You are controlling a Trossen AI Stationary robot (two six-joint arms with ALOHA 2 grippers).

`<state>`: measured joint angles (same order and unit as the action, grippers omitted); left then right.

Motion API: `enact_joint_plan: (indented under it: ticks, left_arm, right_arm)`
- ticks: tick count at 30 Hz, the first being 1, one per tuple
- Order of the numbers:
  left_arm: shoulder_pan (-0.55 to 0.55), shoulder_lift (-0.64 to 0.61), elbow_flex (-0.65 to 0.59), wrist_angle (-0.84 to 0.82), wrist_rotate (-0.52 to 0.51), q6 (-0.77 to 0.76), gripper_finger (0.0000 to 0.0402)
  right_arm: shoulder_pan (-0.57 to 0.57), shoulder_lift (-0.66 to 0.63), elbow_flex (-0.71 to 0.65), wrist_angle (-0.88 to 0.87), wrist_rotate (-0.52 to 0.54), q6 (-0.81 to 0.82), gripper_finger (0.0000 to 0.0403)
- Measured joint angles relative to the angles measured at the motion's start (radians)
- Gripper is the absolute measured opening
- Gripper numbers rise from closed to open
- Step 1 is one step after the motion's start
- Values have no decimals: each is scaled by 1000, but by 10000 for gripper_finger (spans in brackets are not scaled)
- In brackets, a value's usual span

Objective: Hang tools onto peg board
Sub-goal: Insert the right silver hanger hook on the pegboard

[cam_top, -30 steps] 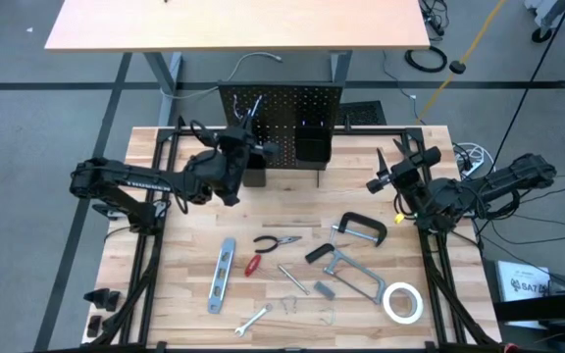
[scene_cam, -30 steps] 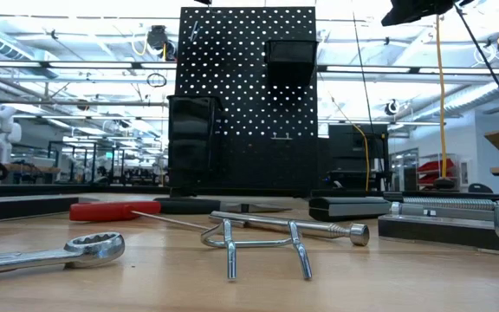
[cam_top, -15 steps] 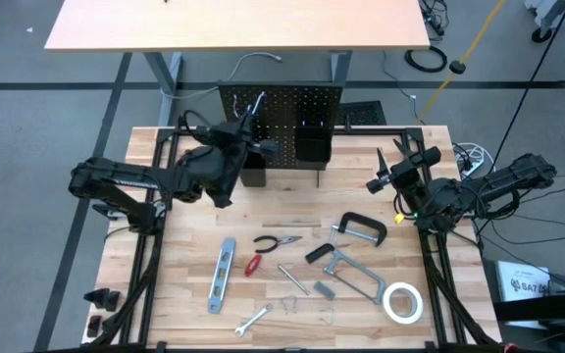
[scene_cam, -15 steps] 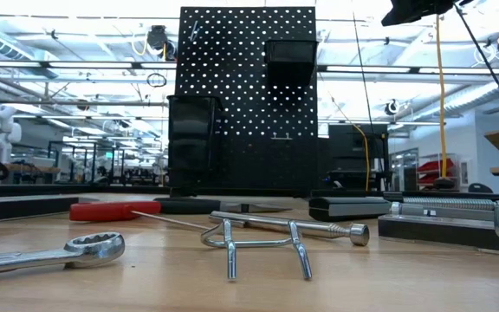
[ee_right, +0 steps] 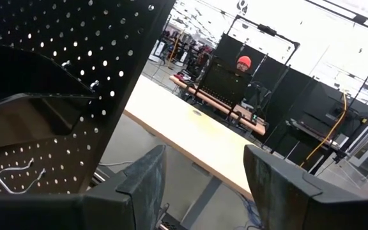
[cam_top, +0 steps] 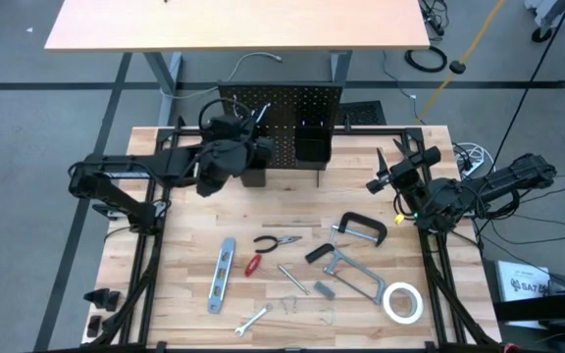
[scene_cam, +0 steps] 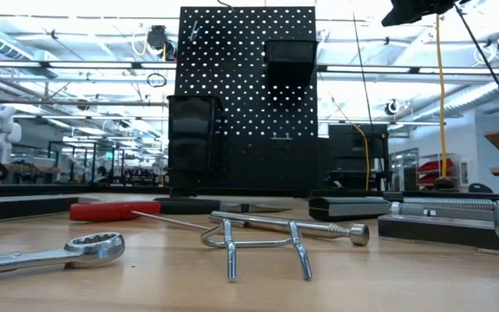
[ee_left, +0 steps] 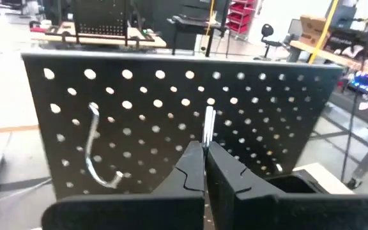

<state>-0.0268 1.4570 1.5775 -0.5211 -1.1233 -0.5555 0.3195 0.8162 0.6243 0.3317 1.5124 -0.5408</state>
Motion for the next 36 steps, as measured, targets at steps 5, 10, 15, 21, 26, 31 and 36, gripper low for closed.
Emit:
enact_joint_plan:
  ticks: [5,10,15,21,26,31,36]
  left_arm:
    - [-2,8,150,-129,16,46,0]
    - [-29,41,313,-197,17,106,0]
    - [-49,100,465,-365,18,74,0]
    - [-38,195,556,-721,140,-281,0]
    - [-38,242,567,-770,138,-304,0]
    - [-38,243,567,-839,10,-370,0]
    - [-38,243,560,-842,-30,-382,0]
  right_arm:
    - [0,0,0,0,0,1,201]
    - [-1,0,0,0,0,3,201]
    - [-15,0,0,-1,0,10,201]
    - [-27,0,0,-5,0,32,201]
    - [-27,0,0,-7,0,33,201]
    - [-25,0,0,-59,1,113,201]
    - [-16,0,0,-152,2,224,201]
